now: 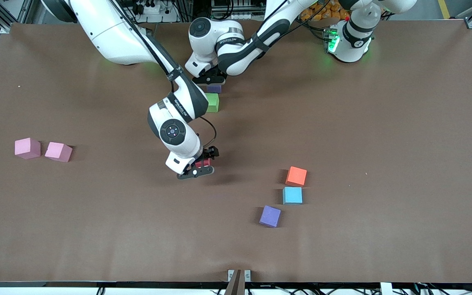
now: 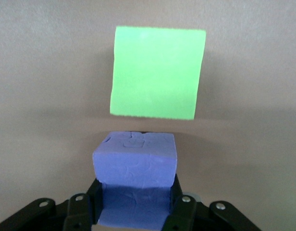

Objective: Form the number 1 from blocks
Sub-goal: 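Set the purple block in line beside the green block and release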

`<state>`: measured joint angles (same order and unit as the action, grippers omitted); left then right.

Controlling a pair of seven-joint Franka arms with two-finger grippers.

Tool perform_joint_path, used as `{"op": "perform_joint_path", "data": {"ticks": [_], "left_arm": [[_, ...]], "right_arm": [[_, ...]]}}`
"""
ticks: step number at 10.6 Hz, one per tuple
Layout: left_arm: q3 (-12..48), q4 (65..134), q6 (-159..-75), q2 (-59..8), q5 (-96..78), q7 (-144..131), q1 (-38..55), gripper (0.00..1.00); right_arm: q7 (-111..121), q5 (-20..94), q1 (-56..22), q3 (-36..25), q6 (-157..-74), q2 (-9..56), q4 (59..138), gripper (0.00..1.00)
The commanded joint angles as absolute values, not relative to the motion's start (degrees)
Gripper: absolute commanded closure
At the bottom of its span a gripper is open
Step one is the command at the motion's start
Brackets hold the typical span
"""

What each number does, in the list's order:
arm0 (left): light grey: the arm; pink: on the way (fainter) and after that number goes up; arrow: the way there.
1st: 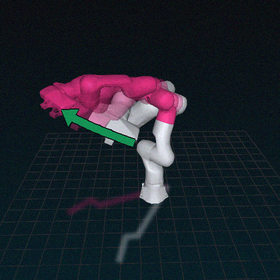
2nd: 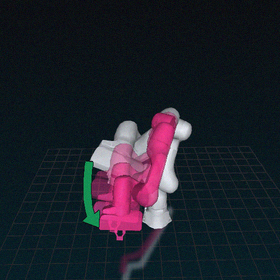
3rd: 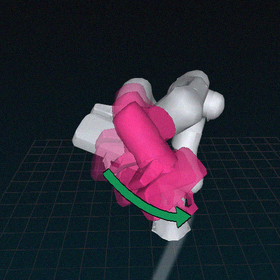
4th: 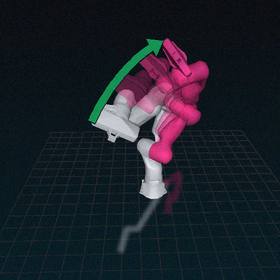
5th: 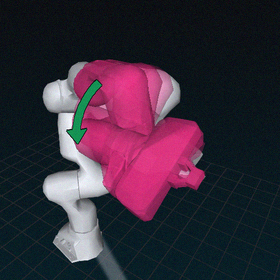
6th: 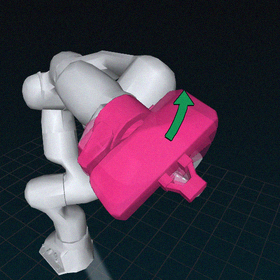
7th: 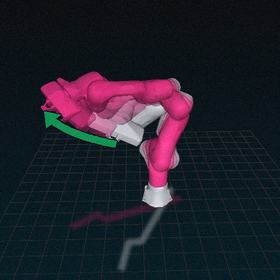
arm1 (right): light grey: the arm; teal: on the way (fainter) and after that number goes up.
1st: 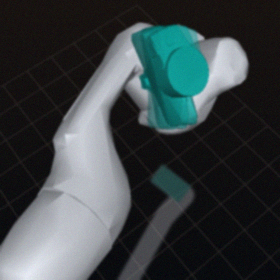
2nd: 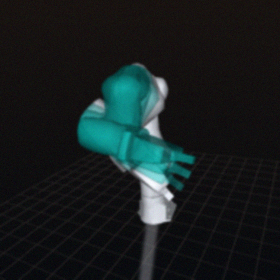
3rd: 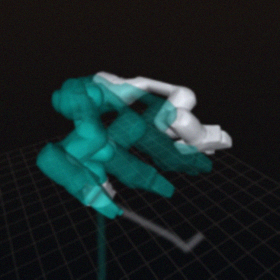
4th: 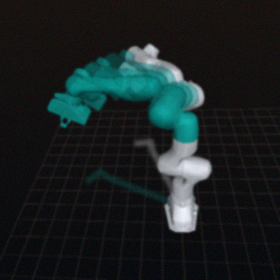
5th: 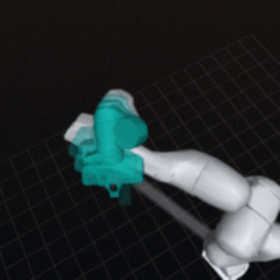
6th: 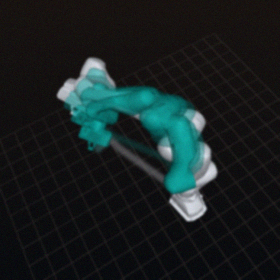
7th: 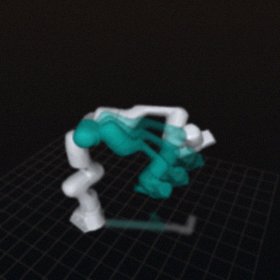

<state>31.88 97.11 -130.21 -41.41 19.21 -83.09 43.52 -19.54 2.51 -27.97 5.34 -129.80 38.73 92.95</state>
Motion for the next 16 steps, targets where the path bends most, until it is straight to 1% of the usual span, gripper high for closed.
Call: {"op": "perform_joint_path", "data": {"ticks": [1,3,5,6,7,8,9,10,11,13,14,15,16], "left_arm": [[31.2,95.3,-128.8,-41.7,20.6,-82.9,44.3,1.0],[31.2,94.5,-128.8,-42.5,20.6,-82.2,44.4,1.0],[31.1,92.0,-128.8,-44.5,20.7,-82.3,44.7,1.0],[30.8,92.0,-128.8,-44.6,20.6,-82.3,45.0,1.0],[29.2,91.8,-128.8,-44.6,20.6,-82.3,45.8,1.0],[28.0,91.2,-128.8,-44.6,20.4,-82.0,46.7,1.0],[27.3,91.2,-128.8,-44.6,20.4,-81.8,47.0,1.0],[27.3,91.2,-128.8,-44.6,20.5,-81.7,47.0,1.0],[27.3,91.2,-128.8,-44.6,20.6,-81.7,47.0,1.0],[27.2,91.2,-128.8,-44.6,20.6,-80.2,46.9,1.0],[27.0,91.2,-128.8,-44.6,20.5,-78.1,46.8,0.14],[26.9,91.3,-128.8,-44.5,20.7,-77.4,47.0,0.0],[26.9,91.4,-128.8,-44.1,20.7,-77.6,46.9,0.0]], "right_arm": [[-19.1,1.2,-28.4,5.0,-130.1,38.8,93.3,0.0],[-19.2,1.2,-28.4,5.0,-130.1,39.3,93.3,0.0],[-19.2,1.2,-28.5,5.0,-130.7,39.5,93.3,0.0],[-19.2,1.1,-28.6,5.0,-131.0,40.0,93.3,0.0],[-19.2,1.1,-28.5,4.9,-131.4,40.3,93.3,0.0],[-19.2,1.1,-28.5,4.8,-131.4,40.6,93.3,0.15],[-19.2,0.3,-28.5,4.8,-131.4,40.7,93.3,0.46],[-19.2,0.2,-28.1,4.8,-131.3,40.7,93.3,0.8],[-19.6,0.3,-27.9,4.9,-131.0,40.6,93.3,1.0],[-19.8,0.3,-26.9,4.8,-130.0,39.9,93.1,1.0],[-19.5,0.4,-25.9,4.9,-128.7,38.7,92.7,1.0],[-19.9,0.5,-25.1,4.9,-126.3,37.1,92.5,1.0],[-19.9,0.5,-24.2,4.8,-124.6,35.5,92.5,1.0]]}}
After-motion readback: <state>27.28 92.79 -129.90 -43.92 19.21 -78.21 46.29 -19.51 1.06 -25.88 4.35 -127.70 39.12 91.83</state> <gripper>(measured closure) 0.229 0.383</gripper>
